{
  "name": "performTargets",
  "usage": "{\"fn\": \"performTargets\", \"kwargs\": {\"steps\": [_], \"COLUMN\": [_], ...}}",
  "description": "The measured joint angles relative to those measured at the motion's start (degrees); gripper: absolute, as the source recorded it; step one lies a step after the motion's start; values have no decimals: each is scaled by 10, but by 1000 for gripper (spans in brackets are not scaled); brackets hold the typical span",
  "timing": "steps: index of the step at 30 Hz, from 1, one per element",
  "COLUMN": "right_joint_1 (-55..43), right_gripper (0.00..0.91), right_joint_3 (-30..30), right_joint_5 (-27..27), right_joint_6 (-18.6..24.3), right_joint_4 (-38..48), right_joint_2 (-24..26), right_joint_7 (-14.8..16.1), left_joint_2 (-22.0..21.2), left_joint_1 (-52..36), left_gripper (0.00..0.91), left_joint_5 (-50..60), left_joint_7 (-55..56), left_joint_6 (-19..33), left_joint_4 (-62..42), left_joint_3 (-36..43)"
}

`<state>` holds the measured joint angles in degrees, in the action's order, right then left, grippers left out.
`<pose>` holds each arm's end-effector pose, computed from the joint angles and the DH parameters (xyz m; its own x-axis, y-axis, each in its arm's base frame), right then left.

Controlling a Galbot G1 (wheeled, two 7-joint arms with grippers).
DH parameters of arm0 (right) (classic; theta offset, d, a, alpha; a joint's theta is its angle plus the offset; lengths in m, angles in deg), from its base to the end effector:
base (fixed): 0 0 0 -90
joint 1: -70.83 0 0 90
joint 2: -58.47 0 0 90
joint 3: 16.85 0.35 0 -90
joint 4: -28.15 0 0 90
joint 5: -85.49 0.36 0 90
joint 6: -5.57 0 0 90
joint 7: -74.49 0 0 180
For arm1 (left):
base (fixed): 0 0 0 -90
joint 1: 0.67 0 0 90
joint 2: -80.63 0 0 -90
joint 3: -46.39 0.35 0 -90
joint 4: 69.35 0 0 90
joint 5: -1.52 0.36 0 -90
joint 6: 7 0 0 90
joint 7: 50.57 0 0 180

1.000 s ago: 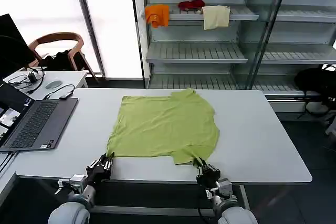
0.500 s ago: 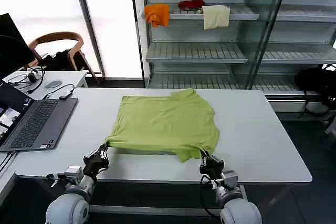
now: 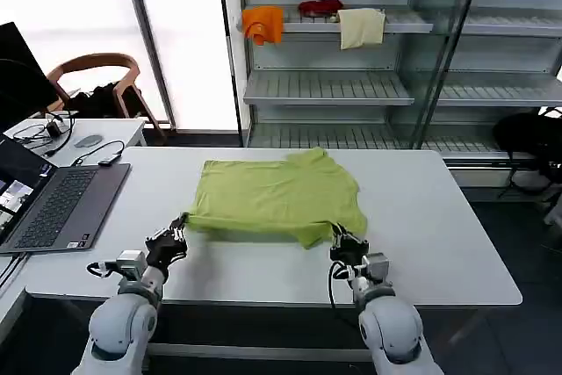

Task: Fold and organize the clothes.

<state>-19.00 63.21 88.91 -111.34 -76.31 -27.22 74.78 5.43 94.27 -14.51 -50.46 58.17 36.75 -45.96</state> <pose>0.3426 0.0405 -0.2649 -0.9553 -0.1834 0.2318 -0.1919 0.9813 -0.0144 0.3238 0.0776 -0.2671 -0.9712 0.0363 0.2354 0.0342 0.9993 -0.0131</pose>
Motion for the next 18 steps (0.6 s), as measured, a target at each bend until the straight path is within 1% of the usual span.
{"fn": "performTargets", "kwargs": {"steps": [6, 13, 14, 15, 16, 17, 18], "right_joint_1": [-46, -89, -95, -99, -103, -107, -111], "right_gripper": [0, 0, 181, 514, 907, 907, 907], "right_joint_3": [-4, -4, -4, -3, -3, -2, -2], "right_joint_5": [-15, -29, -31, -32, -34, -35, -36], "right_joint_6": [5, 7, 7, 8, 8, 8, 9], "right_joint_4": [51, 98, 104, 109, 113, 119, 123], "right_joint_2": [-13, -16, -16, -16, -16, -17, -17], "right_joint_7": [2, 6, 6, 7, 7, 7, 7], "left_joint_2": [-1, -7, -8, -8, -9, -10, -10], "left_joint_1": [-29, -56, -59, -62, -66, -68, -71], "left_gripper": [10, 10, 10, 10, 10, 202, 907], "left_joint_5": [6, 16, 17, 19, 20, 21, 22], "left_joint_7": [-2, -4, -4, -4, -4, -4, -5], "left_joint_6": [6, 14, 15, 15, 15, 15, 15], "left_joint_4": [-38, -80, -84, -88, -92, -96, -100], "left_joint_3": [4, 12, 13, 15, 16, 17, 18]}}
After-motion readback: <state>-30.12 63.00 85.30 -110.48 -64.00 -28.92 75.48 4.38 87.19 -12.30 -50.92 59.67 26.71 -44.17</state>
